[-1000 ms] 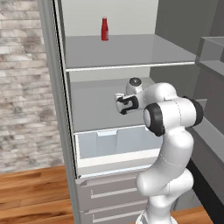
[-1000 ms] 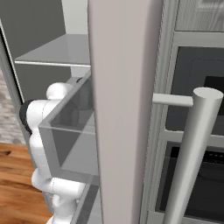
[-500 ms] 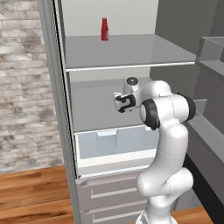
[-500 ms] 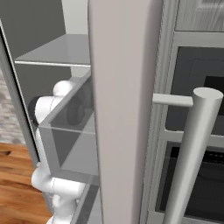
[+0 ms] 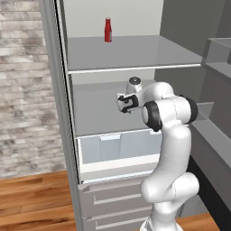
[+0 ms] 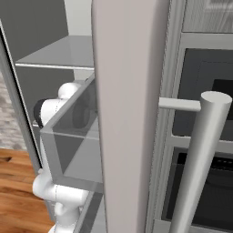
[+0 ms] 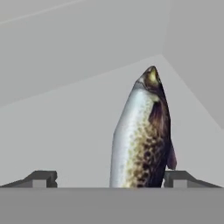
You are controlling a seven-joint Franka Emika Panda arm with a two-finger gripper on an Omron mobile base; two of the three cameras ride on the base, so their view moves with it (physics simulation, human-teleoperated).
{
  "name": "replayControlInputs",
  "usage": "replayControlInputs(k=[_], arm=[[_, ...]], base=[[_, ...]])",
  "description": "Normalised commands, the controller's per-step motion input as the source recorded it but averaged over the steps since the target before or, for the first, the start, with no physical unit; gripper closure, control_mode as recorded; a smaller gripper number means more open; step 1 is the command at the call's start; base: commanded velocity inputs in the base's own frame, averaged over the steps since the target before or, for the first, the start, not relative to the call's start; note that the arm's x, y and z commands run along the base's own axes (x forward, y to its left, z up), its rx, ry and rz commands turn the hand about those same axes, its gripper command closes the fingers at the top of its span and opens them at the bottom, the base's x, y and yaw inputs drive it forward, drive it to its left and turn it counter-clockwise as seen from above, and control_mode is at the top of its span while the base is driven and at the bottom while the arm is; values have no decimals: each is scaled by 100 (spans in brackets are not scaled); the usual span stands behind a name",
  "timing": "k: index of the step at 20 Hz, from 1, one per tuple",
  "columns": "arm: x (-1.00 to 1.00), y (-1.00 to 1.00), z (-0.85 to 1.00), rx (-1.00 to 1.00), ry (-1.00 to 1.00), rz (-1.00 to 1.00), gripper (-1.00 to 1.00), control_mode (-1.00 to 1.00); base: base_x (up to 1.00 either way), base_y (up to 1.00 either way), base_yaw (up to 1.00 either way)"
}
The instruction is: Take the fish out of the fridge, briefly rinse it in the sink, and place it on the tray next to the sink.
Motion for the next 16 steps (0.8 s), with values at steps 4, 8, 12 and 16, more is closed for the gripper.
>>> replayControlInputs(k=[4,8,12,16], arm=[[0,-3,-27,0,0,0,-100,-100],[-6,3,-26,-3,0,0,100,-100],[0,0,-1,0,0,0,100,-100],[-19,0,1,0,0,0,100,-100]], base=[[0,0,0],[0,0,0],[0,0,0],[0,0,0]])
